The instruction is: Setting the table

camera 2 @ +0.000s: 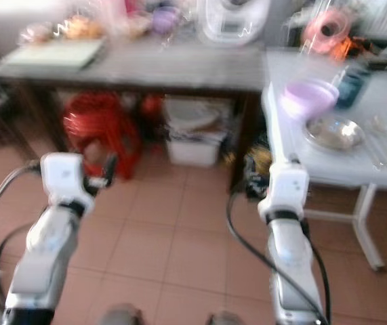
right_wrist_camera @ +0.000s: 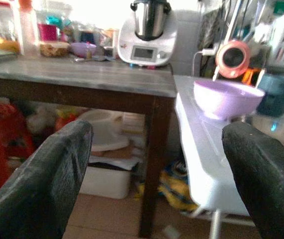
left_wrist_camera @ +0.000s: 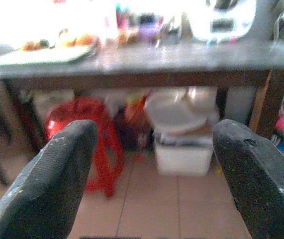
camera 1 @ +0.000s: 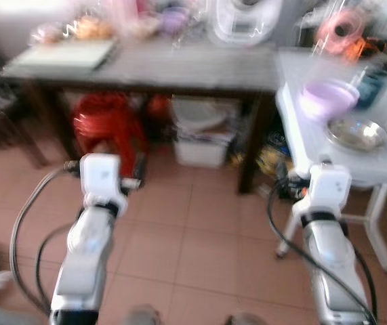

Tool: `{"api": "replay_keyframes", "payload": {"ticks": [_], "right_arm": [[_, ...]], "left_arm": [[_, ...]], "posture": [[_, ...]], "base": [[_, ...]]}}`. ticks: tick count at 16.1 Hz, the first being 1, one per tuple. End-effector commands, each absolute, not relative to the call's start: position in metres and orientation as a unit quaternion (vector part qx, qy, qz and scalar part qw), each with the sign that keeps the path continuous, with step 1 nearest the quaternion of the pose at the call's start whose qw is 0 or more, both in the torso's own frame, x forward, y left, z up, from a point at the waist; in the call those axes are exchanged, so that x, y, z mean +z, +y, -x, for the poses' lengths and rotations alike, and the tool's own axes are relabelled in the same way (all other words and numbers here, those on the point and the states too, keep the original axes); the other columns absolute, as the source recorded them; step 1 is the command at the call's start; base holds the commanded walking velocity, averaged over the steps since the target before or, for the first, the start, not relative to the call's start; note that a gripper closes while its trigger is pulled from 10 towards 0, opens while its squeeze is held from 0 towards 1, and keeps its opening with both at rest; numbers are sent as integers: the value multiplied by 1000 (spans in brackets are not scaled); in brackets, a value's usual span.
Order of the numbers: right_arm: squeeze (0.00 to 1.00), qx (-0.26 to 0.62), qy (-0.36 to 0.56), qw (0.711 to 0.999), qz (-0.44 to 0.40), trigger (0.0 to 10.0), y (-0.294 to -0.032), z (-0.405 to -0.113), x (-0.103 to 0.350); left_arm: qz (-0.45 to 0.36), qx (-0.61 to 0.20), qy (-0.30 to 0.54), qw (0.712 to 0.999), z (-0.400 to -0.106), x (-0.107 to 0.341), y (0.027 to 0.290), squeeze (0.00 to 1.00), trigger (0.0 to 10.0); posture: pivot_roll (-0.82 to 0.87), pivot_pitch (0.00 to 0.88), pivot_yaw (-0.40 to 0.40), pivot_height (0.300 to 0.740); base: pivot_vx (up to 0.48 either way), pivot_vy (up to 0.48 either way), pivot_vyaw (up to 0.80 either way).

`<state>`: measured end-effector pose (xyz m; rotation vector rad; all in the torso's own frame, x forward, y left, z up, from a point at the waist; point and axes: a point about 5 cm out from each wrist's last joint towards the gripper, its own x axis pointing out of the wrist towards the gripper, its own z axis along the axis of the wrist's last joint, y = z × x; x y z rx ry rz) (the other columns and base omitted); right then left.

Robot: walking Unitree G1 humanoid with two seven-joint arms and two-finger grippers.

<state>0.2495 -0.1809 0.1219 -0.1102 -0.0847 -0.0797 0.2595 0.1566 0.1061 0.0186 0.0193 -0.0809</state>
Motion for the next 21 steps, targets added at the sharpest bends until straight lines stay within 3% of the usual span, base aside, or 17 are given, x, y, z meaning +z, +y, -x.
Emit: {"api": "replay_keyframes", "payload": {"ticks": [1, 6, 11, 21], "right_arm": [[0, -43, -31, 998, 45, 10000, -182, -246, 119], [0, -62, -13, 995, 80, 10000, -186, -246, 116], [0, -58, -8, 994, 94, 10000, -183, -243, 110], [0, -53, 14, 996, 72, 10000, -188, -239, 105]], "left_arm": [[-10, -50, 0, 999, -264, 113, 152, 0, 10000], [-8, -71, 8, 997, -262, 112, 142, 0, 10000], [-7, -95, 0, 995, -263, 116, 140, 0, 10000], [-2, -128, -3, 992, -260, 119, 131, 0, 10000]], "posture": [[37, 0, 25, 740], [18, 0, 15, 740], [19, 0, 20, 740], [23, 0, 33, 740]], "base": [[0, -360, 0], [0, -376, 0], [0, 0, 0], [369, 0, 0]]}}
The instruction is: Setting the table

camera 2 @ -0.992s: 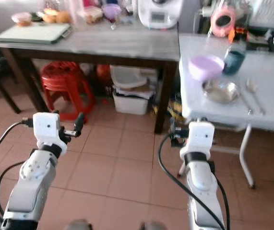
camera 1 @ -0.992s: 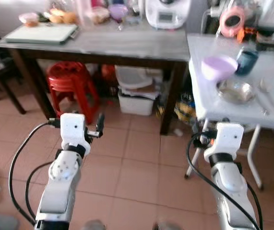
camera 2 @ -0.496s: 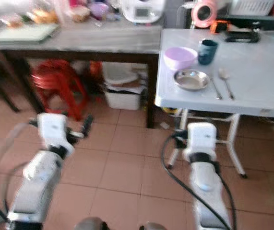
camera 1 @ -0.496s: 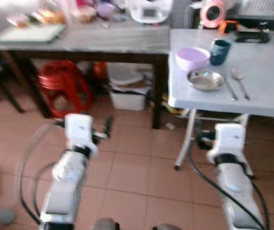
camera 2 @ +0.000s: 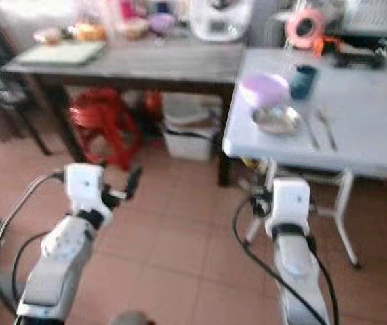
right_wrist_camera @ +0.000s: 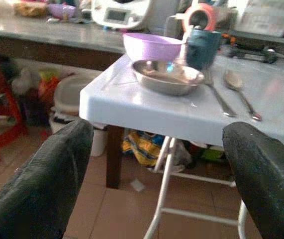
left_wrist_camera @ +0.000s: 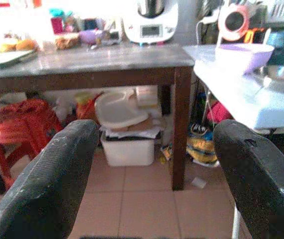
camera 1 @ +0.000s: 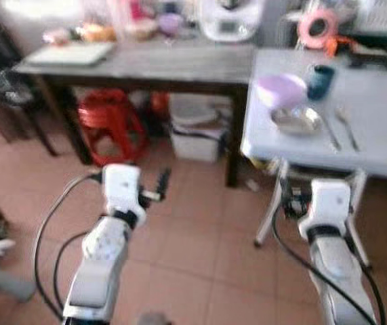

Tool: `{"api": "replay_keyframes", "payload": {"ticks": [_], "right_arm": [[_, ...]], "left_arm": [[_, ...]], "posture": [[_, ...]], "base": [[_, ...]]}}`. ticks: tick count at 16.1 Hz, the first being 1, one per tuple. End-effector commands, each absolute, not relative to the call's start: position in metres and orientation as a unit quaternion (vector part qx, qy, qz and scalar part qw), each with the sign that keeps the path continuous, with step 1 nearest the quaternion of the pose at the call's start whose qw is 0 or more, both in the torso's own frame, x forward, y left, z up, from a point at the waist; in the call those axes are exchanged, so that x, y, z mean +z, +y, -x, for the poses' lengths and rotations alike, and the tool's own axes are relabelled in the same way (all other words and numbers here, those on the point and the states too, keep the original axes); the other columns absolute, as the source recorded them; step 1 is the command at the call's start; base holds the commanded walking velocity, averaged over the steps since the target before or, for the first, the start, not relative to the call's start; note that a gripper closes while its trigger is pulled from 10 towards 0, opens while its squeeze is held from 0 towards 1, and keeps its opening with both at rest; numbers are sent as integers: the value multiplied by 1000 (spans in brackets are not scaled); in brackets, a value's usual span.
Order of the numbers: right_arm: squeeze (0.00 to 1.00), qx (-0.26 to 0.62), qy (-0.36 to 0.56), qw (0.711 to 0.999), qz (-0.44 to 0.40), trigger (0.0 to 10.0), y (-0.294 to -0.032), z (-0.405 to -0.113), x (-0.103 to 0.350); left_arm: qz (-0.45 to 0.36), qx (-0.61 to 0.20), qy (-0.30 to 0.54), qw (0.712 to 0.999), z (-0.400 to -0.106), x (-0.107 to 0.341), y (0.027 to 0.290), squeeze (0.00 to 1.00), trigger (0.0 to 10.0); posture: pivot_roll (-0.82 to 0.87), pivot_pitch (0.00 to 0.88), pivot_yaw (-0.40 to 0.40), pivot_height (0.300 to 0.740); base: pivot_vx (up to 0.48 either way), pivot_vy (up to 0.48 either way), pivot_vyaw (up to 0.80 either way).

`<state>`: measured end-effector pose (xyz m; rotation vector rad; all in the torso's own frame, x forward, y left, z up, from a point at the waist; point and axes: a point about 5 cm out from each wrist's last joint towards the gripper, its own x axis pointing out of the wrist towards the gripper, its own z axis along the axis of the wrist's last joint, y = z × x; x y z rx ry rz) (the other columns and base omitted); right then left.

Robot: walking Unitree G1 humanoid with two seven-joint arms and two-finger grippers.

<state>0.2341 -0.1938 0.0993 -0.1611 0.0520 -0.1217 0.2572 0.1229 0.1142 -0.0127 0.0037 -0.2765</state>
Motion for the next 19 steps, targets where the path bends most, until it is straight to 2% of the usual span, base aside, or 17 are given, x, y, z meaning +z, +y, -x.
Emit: {"api": "replay_keyframes", "payload": {"ticks": [1, 8, 11, 14, 19], "right_arm": [[0, -53, 15, 996, 71, 10000, -188, -238, 104], [0, -65, 14, 993, 95, 10000, -189, -239, 105], [0, -46, -13, 996, 75, 10000, -184, -242, 109], [0, -25, 7, 998, 56, 10000, -183, -240, 107], [0, -42, 5, 996, 82, 10000, -187, -246, 109]], "left_arm": [[-1, -130, -2, 991, -260, 119, 131, 0, 10000], [-2, -133, -1, 991, -257, 118, 129, 0, 10000], [5, -139, 2, 990, -257, 116, 125, 0, 10000], [16, -136, 4, 991, -261, 117, 123, 0, 10000], [11, -134, 3, 991, -263, 117, 125, 0, 10000]], "posture": [[23, 0, 33, 740], [20, 0, 29, 740], [7, 0, 28, 740], [4, 0, 25, 740], [7, 0, 18, 740]], "base": [[401, 0, 0], [404, 0, 0], [397, 0, 0], [360, 0, 0], [331, 0, 0]]}}
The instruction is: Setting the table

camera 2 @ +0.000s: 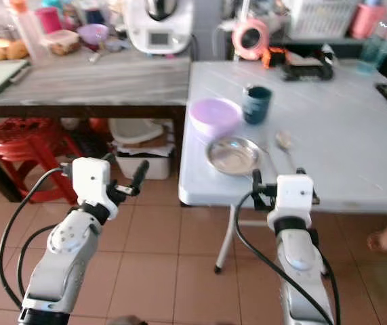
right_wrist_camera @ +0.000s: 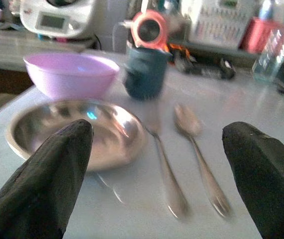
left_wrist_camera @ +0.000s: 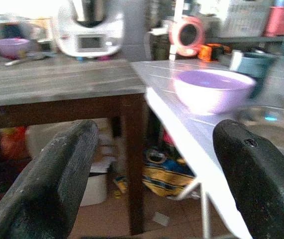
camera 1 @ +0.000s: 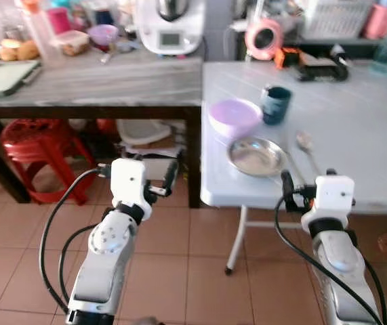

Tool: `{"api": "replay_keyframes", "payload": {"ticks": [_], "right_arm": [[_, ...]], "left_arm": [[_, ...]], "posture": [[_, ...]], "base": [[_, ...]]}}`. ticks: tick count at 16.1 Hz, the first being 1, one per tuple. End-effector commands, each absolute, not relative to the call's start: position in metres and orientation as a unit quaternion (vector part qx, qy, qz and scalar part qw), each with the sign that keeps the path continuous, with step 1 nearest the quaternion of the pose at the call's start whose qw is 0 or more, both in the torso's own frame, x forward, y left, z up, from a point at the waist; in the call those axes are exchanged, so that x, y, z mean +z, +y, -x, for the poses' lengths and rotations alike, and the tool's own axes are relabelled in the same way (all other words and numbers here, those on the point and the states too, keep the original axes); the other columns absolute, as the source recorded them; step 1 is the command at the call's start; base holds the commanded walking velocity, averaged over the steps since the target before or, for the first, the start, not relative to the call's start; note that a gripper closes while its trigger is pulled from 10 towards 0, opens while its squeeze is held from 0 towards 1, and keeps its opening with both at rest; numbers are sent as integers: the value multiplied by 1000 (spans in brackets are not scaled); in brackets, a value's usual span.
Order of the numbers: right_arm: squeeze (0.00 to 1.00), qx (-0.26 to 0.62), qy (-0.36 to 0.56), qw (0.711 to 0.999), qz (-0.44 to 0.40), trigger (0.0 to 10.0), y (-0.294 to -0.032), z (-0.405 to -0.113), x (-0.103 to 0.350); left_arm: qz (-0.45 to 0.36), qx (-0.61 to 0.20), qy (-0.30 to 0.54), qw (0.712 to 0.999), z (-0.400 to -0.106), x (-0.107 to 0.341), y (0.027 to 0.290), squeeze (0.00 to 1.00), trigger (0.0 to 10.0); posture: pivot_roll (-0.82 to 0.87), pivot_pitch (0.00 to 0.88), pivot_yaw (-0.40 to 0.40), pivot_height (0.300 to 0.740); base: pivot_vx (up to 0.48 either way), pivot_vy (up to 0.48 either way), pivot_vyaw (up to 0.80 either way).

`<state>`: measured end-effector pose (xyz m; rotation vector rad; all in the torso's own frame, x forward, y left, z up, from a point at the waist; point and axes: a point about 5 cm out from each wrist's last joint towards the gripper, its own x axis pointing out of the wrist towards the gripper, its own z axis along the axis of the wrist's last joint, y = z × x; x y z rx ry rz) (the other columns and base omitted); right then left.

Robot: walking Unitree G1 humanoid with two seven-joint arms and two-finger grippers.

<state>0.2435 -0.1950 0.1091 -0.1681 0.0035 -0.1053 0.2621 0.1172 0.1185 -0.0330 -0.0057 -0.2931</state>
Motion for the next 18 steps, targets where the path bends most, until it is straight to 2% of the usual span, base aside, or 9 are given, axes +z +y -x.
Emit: {"api": "replay_keyframes", "payload": {"ticks": [1, 5, 12, 14, 15, 18], "right_arm": [[0, -39, 6, 996, 78, 10000, -185, -246, 107], [0, -23, 16, 999, 46, 10000, -177, -250, 104], [0, -57, 52, 997, 4, 10000, -187, -246, 93], [0, -44, 73, 996, -11, 10000, -181, -245, 79], [0, -36, 59, 997, -17, 10000, -178, -253, 85], [0, -47, 43, 998, -21, 10000, -177, -259, 92]], "left_arm": [[10, -136, 2, 991, -263, 116, 125, 0, 10000], [31, -133, 0, 991, -264, 116, 124, 0, 10000], [57, -142, 15, 988, -262, 112, 122, 0, 10000], [76, -137, 39, 987, -260, 100, 124, 0, 10000], [65, -159, 27, 985, -263, 104, 119, 0, 10000], [56, -153, 5, 987, -270, 113, 117, 0, 10000]], "posture": [[8, 0, 16, 740], [10, 0, 10, 740], [14, 0, 7, 740], [26, 0, 16, 740], [29, 0, 13, 740], [32, 0, 12, 740]], "base": [[0, 0, 0], [0, 0, 0], [0, 0, 0], [0, 0, -800], [0, 0, 0], [0, 0, 0]]}}
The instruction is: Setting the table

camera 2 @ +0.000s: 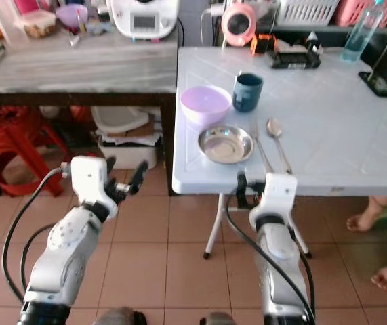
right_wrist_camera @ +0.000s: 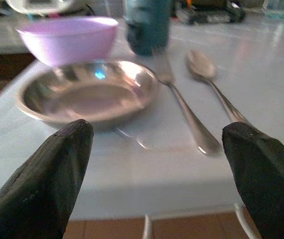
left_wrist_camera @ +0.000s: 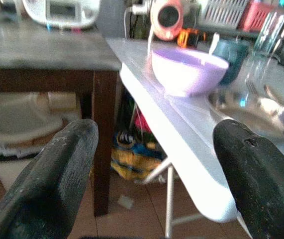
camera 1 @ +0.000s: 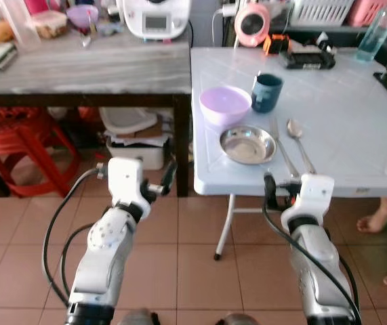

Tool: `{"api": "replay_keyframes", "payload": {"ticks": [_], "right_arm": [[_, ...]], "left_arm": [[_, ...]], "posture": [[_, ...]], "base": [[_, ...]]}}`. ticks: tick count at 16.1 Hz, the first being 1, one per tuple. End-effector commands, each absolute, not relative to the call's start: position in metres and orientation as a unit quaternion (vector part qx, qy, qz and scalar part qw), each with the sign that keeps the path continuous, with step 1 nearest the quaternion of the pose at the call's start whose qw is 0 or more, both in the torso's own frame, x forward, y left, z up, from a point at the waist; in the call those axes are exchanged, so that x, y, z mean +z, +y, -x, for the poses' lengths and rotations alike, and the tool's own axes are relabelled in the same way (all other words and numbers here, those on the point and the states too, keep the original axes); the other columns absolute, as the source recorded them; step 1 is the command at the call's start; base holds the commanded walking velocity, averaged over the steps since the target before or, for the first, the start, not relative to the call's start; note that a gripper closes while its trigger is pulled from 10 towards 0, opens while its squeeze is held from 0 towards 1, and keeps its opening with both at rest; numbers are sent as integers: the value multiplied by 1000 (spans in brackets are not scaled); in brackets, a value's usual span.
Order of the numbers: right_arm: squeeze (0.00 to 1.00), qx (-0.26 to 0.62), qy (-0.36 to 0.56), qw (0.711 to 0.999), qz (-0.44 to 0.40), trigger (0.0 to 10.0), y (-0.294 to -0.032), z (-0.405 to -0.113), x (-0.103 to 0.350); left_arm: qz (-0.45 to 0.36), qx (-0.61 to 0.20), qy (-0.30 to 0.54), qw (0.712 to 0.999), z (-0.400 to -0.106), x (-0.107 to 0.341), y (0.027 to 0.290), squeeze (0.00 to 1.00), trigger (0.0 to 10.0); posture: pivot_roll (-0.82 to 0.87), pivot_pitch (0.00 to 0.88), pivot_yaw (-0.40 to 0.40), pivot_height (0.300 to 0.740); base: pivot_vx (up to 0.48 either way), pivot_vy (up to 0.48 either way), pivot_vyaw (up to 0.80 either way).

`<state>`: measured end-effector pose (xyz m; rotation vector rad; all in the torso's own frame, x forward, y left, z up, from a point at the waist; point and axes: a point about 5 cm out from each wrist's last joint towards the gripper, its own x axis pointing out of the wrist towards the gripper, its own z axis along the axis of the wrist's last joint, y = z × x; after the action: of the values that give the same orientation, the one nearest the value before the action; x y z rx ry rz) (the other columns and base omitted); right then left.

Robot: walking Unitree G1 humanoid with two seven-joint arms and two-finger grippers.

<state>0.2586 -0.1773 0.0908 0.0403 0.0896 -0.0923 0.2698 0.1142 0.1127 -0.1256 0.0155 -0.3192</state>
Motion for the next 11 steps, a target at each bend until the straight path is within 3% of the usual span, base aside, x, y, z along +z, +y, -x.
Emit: {"api": "replay_keyframes", "payload": {"ticks": [1, 3, 11], "right_arm": [[0, -44, 43, 998, -18, 10000, -176, -258, 91], [0, -35, 41, 998, -14, 10000, -173, -257, 92], [0, -34, 9, 999, 9, 10000, -175, -264, 106]], "left_arm": [[56, -150, 2, 987, -271, 116, 116, 0, 10000], [55, -155, 0, 986, -270, 116, 114, 0, 10000], [51, -149, 3, 987, -273, 117, 115, 0, 10000]], "posture": [[29, 0, 14, 740], [27, 0, 9, 740], [6, 0, 43, 740]], "base": [[0, 0, 0], [0, -139, 0], [0, -415, 0]]}}
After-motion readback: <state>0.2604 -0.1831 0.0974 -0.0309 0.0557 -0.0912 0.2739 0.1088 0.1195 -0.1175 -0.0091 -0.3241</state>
